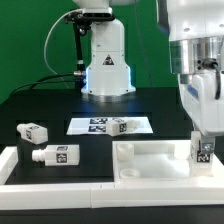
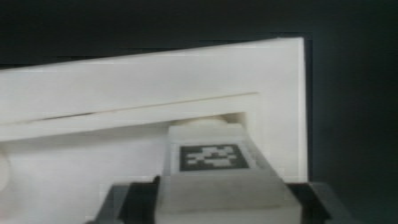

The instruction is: Assemble one leg

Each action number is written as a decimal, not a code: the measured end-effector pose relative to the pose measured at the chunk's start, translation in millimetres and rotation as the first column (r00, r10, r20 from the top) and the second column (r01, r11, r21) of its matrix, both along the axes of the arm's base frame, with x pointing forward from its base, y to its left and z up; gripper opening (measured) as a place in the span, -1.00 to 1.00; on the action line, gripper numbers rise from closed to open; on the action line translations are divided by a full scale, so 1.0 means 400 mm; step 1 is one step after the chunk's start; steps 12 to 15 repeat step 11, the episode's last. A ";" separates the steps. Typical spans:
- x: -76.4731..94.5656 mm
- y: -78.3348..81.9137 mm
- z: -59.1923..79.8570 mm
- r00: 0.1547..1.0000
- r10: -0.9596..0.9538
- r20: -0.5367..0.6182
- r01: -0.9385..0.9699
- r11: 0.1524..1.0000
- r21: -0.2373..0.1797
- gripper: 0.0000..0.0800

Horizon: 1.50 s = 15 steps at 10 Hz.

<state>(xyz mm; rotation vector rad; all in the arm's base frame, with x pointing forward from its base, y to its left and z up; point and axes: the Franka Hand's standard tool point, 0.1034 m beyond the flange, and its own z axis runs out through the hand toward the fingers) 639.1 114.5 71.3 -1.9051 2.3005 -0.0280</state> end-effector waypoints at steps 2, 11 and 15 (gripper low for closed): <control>0.000 0.002 -0.001 0.996 -0.085 -0.005 0.085 0.996 0.010 -0.28; 0.008 0.011 0.063 0.999 -0.019 0.032 0.019 1.000 0.016 0.61; 0.008 0.011 0.063 0.999 -0.019 0.032 0.019 1.000 0.016 0.61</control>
Offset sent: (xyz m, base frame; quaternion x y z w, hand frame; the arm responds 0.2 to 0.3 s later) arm 0.0000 0.0000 0.0000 0.0000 0.0000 0.1296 0.9916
